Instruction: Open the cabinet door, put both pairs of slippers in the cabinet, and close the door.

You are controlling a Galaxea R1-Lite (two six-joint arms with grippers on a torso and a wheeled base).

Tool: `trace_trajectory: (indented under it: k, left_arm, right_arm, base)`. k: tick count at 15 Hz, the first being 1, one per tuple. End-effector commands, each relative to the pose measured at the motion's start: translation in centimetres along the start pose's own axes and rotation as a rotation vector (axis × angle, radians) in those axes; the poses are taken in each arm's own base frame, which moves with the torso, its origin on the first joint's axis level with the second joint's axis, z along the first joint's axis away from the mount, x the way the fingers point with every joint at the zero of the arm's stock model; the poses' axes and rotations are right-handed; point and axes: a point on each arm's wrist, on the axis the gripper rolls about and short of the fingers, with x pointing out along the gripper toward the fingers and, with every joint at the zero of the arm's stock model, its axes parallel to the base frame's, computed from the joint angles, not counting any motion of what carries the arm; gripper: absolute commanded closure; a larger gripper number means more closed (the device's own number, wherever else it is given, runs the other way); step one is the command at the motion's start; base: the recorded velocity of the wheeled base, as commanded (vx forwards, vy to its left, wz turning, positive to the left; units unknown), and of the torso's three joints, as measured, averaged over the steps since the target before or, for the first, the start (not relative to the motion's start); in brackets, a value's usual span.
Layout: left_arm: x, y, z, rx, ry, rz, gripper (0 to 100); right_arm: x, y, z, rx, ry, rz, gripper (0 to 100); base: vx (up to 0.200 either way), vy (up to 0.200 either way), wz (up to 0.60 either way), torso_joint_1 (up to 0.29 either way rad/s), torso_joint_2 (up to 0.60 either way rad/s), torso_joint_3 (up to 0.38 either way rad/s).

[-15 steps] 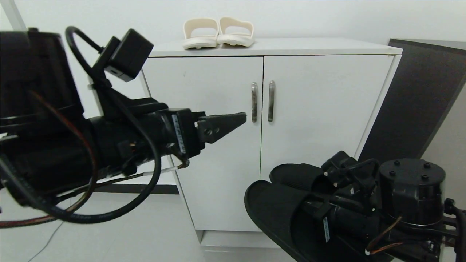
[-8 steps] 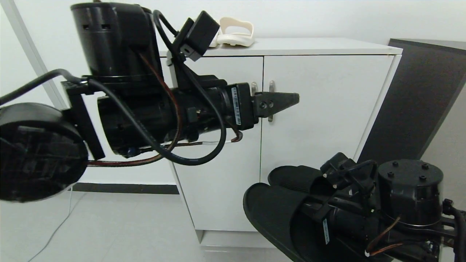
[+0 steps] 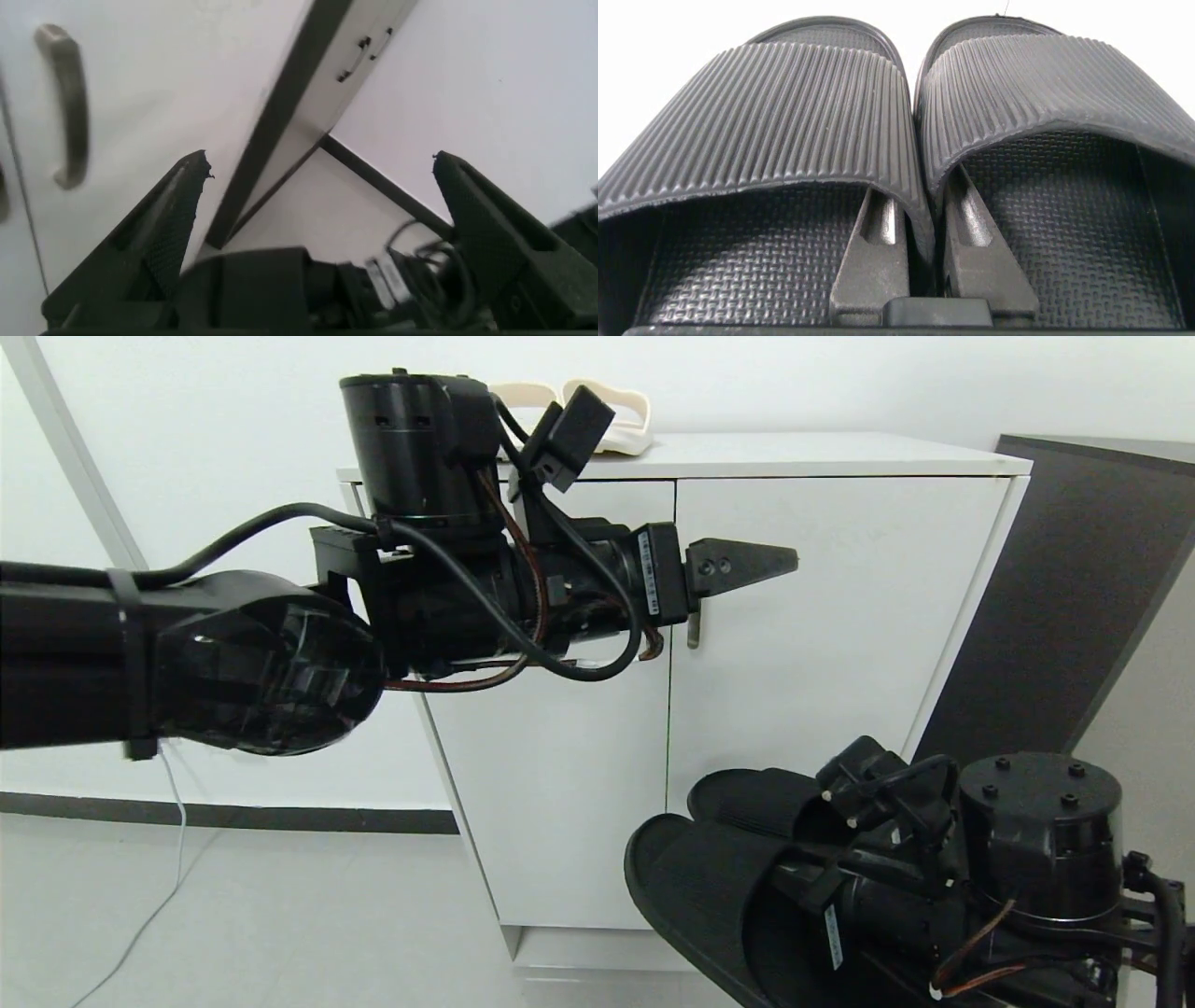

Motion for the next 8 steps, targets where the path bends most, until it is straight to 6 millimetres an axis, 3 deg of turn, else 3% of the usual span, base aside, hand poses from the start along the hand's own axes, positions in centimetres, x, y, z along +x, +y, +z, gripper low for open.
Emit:
trace_trajectory:
  k: [1, 8]
  left_arm:
    - [1.0, 1.4, -0.6, -0.008, 0.011, 0.022, 0]
    - [2.2, 4.4, -0.5, -0.013, -0.003, 0.079, 0]
  right_arm:
    - [0.0, 0.0, -0.1, 0.000, 0.004, 0.001, 100]
    - [0.3, 0.0, -0.3, -0.001, 0.014, -0.003, 100]
  base:
    - [0.000, 0.000, 0.00, 0.000, 0.00, 0.000]
    - [0.000, 0.000, 0.00, 0.000, 0.00, 0.000]
